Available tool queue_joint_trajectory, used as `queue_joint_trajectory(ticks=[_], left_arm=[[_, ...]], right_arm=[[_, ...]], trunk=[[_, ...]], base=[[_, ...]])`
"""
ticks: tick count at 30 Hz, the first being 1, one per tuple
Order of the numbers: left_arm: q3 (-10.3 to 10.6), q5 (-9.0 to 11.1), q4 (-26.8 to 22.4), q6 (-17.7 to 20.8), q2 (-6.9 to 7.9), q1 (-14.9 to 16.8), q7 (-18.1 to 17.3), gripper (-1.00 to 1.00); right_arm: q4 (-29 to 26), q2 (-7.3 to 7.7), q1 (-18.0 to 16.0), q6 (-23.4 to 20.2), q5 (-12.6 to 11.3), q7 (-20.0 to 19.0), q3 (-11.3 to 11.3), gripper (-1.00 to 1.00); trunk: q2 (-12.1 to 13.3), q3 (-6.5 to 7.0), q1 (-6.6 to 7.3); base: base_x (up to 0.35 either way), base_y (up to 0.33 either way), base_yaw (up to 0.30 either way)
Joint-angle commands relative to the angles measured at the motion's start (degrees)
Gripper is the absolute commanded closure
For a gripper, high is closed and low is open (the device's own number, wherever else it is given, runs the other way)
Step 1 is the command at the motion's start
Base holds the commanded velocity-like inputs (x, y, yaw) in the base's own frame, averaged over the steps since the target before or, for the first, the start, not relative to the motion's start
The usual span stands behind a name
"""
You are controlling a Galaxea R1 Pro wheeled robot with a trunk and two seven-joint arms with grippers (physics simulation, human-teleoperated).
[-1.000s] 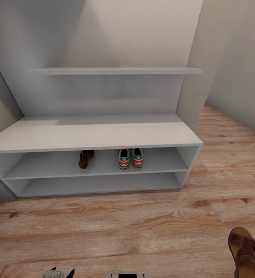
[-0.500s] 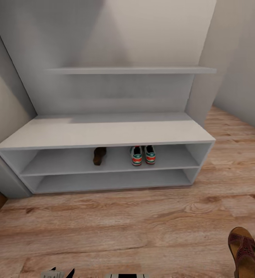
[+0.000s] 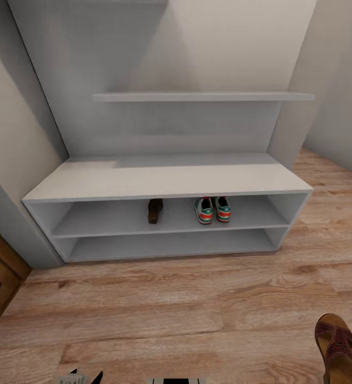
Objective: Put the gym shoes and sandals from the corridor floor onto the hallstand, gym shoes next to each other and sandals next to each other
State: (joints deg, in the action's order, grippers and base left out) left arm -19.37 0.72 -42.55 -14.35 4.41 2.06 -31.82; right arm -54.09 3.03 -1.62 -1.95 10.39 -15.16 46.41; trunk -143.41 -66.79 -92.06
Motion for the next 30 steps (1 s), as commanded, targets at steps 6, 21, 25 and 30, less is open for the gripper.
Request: queue_joint_trajectory(ticks=[6,21,25,30], left_arm=[[-0.1,0.1,0.1,-0.1,-0.02,0.1,-0.4,-1.00],[-0.1,0.1,0.1,-0.1,-0.02,0.1,-0.4,-1.00],[-0.1,0.1,0.1,-0.1,-0.02,0.1,-0.4,-1.00],[-0.1,0.1,0.1,-0.1,-0.02,0.1,-0.3,-1.00]], right_arm=[[-0.1,-0.04,0.0,-0.2,0.3,-0.5,0.3,1.00],[-0.1,-0.04,0.0,-0.2,0.3,-0.5,0.3,1.00],[-0.2,-0.04,0.0,-0.2,0.3,-0.5,0.3,1.00],[-0.2,-0.04,0.0,-0.2,0.3,-0.5,0.3,1.00]], trunk=[[0.0,-0.04,0.02],[0.0,-0.04,0.02],[0.0,-0.04,0.02],[0.0,-0.04,0.02]], base=[[-0.104,0.305,0.000],[-0.011,0.305,0.000],[0.000,0.305,0.006],[-0.010,0.305,0.130]])
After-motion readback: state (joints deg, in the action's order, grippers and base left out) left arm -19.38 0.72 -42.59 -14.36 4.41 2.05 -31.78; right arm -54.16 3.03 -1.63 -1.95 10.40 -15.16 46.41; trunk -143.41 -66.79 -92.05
